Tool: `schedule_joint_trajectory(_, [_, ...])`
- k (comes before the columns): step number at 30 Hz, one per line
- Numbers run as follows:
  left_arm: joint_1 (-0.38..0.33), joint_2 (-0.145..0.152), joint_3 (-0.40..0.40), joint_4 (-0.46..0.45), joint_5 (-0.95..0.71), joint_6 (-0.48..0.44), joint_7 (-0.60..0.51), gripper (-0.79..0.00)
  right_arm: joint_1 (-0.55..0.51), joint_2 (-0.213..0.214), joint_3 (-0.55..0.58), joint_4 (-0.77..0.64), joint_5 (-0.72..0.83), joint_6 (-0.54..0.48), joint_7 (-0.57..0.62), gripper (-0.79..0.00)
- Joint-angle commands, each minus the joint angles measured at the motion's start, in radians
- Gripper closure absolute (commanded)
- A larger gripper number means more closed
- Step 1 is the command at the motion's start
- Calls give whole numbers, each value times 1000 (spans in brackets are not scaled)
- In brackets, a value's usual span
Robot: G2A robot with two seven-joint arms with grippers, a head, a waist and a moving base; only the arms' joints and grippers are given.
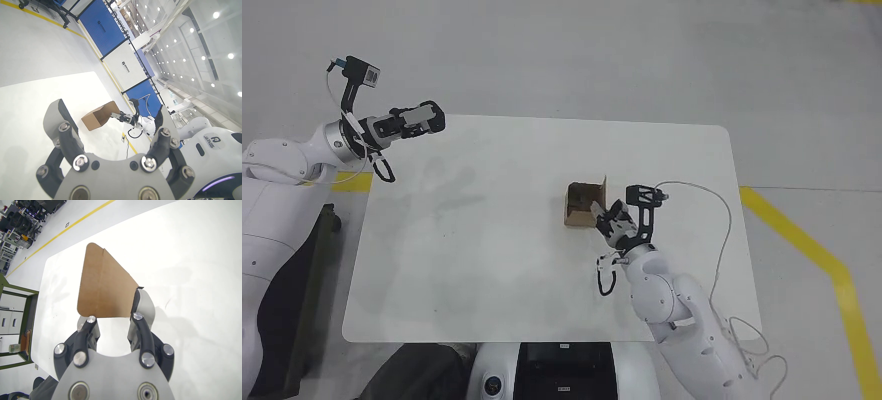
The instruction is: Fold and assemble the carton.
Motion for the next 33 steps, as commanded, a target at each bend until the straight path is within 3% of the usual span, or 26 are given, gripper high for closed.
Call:
schedule_joint_trajectory(1, [0,0,0,0,0,0,0,-785,10,-1,4,14,3,-6,-1,-302])
schedule_joint_trajectory(3, [0,0,0,0,0,0,0,-785,16,-2,8,23,3,-14,-4,-215])
schedule_joint_trajectory(5, [0,0,0,0,0,0,0,-785,17,-3,11,23,10,-31,-9,-77])
schedule_joint_trajectory(7, [0,0,0,0,0,0,0,-785,13,-2,15,17,8,-54,-17,0])
schedule_joint_trajectory(18, [0,0,0,0,0,0,0,-785,-33,3,55,-66,113,-187,-19,0])
schedule_joint_trajectory(33, [12,-1,-4,-21,23,4,19,-785,-161,10,112,-225,474,-358,21,0])
